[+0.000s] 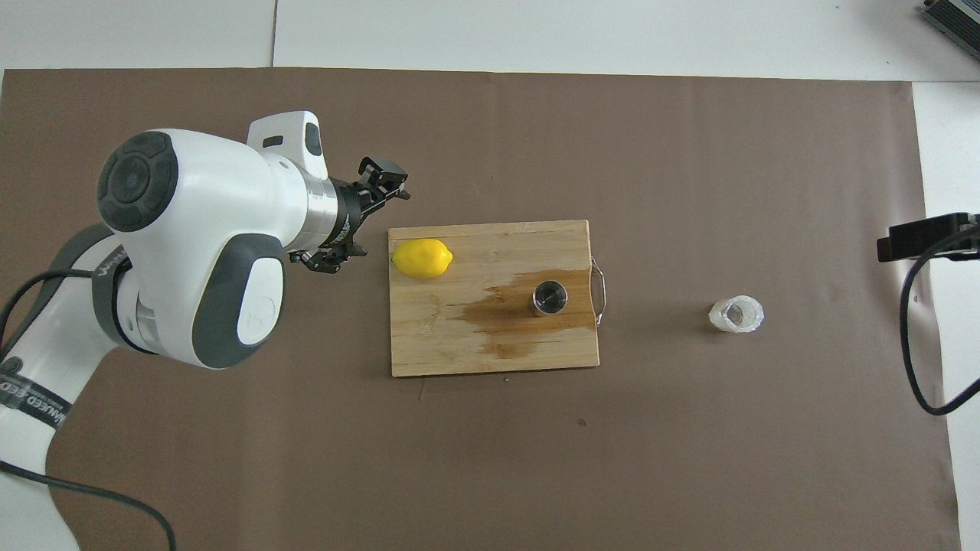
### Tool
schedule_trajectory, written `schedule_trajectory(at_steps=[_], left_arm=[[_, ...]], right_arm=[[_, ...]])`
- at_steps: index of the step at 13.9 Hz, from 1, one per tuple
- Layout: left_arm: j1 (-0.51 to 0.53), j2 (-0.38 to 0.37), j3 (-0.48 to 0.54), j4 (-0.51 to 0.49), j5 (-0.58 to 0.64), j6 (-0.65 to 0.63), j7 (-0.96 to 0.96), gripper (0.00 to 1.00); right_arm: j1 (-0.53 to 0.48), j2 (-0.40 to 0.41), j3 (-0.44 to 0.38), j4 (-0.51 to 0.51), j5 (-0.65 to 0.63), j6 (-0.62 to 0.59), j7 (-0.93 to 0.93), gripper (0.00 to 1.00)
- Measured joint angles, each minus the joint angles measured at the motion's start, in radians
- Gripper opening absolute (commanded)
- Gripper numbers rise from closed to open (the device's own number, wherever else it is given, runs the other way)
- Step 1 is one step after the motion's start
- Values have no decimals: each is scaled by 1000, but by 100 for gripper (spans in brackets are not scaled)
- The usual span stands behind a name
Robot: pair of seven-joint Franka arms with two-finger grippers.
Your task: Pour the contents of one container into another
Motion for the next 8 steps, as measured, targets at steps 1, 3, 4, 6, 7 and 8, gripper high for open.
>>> schedule_trajectory(at_steps=[1,3,4,6,7,8], left_arm=[[0,-10,0,1,46,-16,5,100],[0,-30,1,2,107,-59,73,100],[1,-40,3,2,121,-82,144,100],[13,-61,9,3,133,-125,311,100],[27,-72,13,3,141,-150,391,100],[45,-83,15,3,149,-176,456,100]], right_arm=[[0,0,0,0,0,2,-22,100],[0,0,0,-3,0,10,-83,100],[0,1,0,-10,0,21,-118,100],[0,3,0,-41,2,61,-207,100],[1,4,1,-64,7,88,-256,100],[1,6,1,-90,16,118,-307,100]])
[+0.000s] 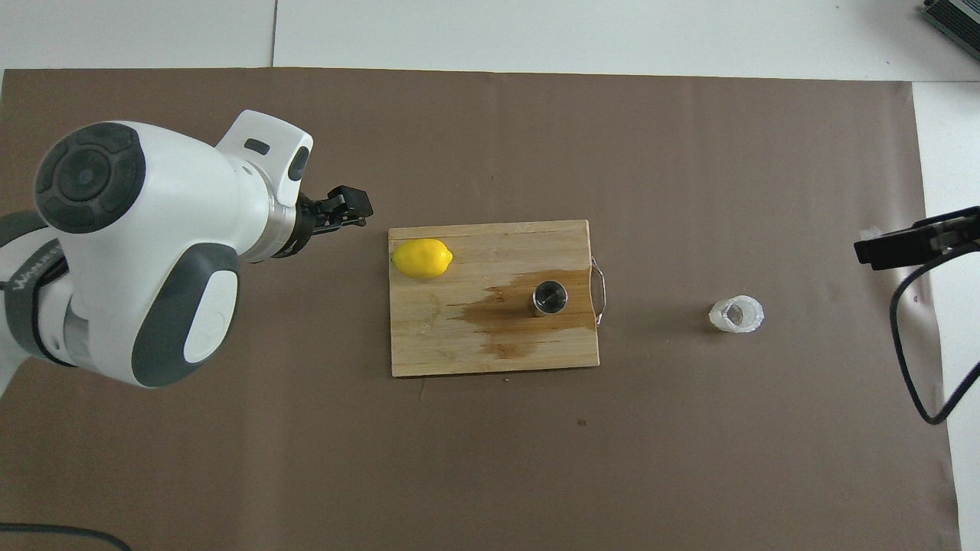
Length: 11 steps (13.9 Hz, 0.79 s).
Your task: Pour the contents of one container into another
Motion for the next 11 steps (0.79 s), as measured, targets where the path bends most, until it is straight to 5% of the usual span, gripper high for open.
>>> schedule_trajectory(at_steps=[11], left_arm=[[193,-96,13,3,80,-241,482,100]], right_arm=[[-40,-6,-3,-379,95,325,-934,100]])
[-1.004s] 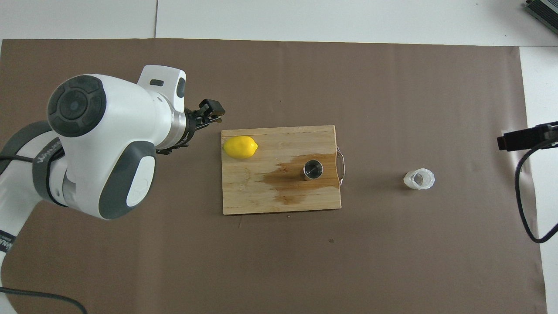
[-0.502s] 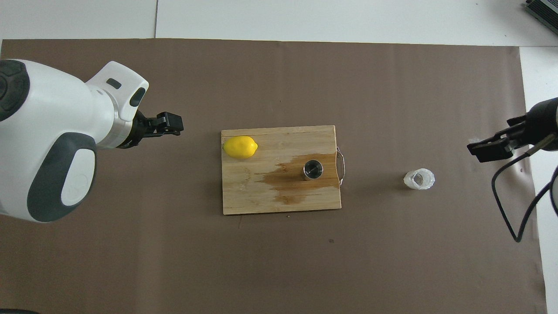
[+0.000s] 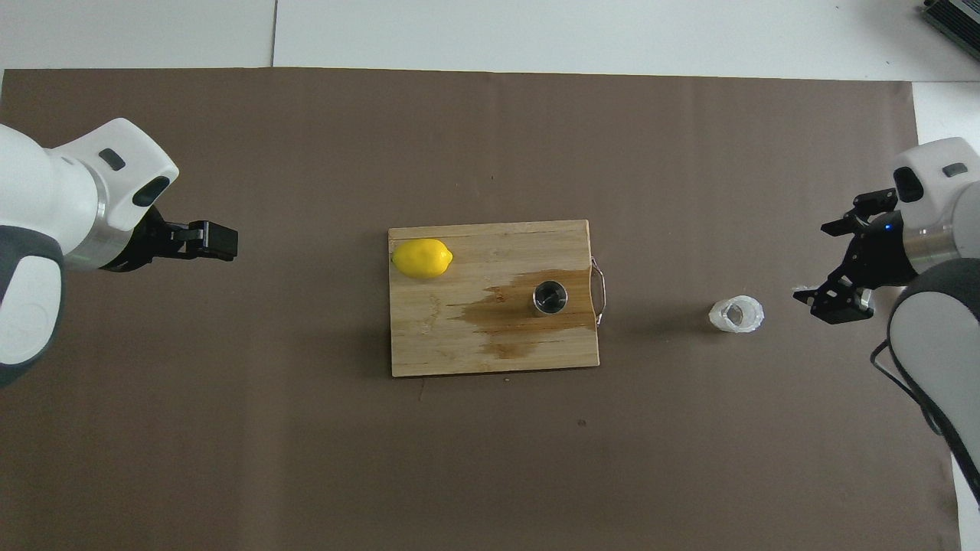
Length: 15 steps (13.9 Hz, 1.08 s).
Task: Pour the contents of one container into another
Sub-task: 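Withdraw the left gripper while the right gripper reaches the white cup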
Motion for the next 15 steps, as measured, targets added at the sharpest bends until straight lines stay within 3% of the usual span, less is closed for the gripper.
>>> schedule_trajectory(at_steps=[4,6,11,15], left_arm=[[51,-22,34,19,-4,-82,75,100],[47,-27,38,77,-35,-161,79,100],[-20,-54,116,141,-82,-259,79,100],[-14,-75,78,142,-43,-284,81,100]], right_arm=[[-54,28,-1,-153,124,121,-408,100],[-89,64,-2,-204,190,187,-572,100],[-97,95,0,-308,278,293,-736,100],[-95,125,2,-345,366,346,-847,100]])
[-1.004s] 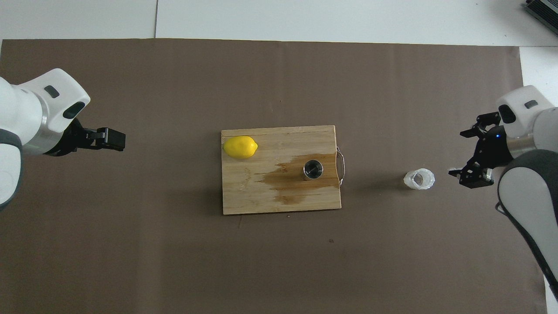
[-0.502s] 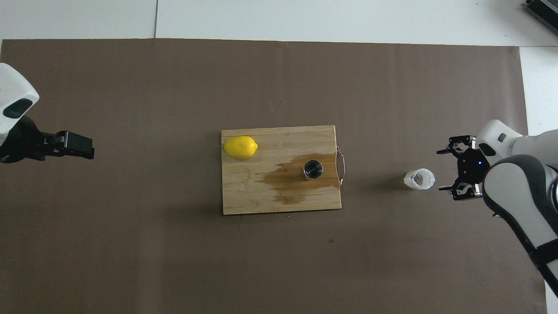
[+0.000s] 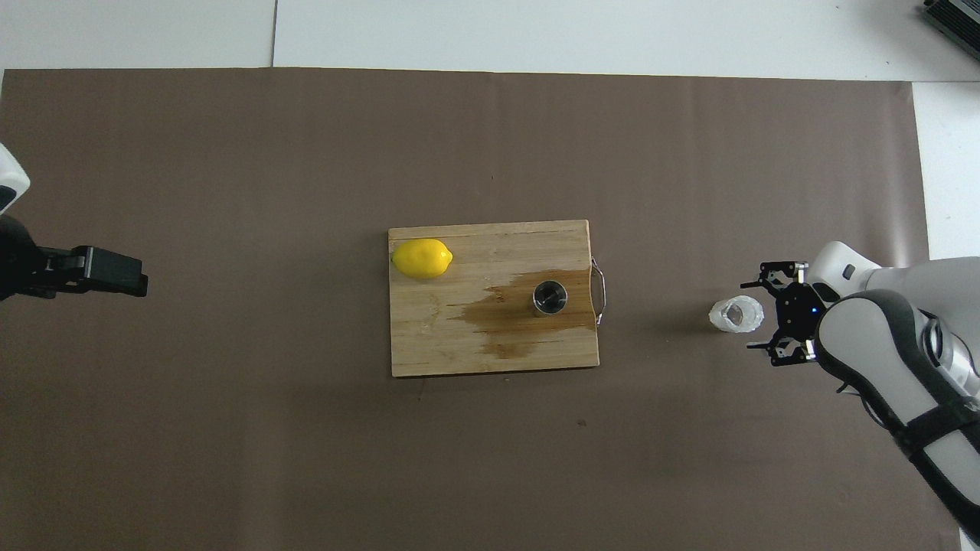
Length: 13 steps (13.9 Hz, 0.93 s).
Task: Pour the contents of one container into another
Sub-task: 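Withdraw the left gripper while the right gripper reaches the white cup, then close the right gripper on the small white cup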
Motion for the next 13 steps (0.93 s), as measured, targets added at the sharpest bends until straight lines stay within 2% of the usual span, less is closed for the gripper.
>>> schedule_trajectory(at_steps=[6,7,10,11,13], left_arm=[[17,0,-19,-1,12,5,0,100],[19,0,-19,-1,12,10,-1,100],[19,0,-20,-1,12,13,-1,100],[19,0,-24,-1,11,13,-1,100],[16,0,-39,-1,11,11,-2,100]], right_arm=[[12,77,1,-1,31,44,-41,100],[12,82,1,-1,48,44,-49,82],[11,84,1,1,61,44,-57,9],[10,80,0,4,61,42,-57,0],[8,78,0,9,65,42,-57,0]])
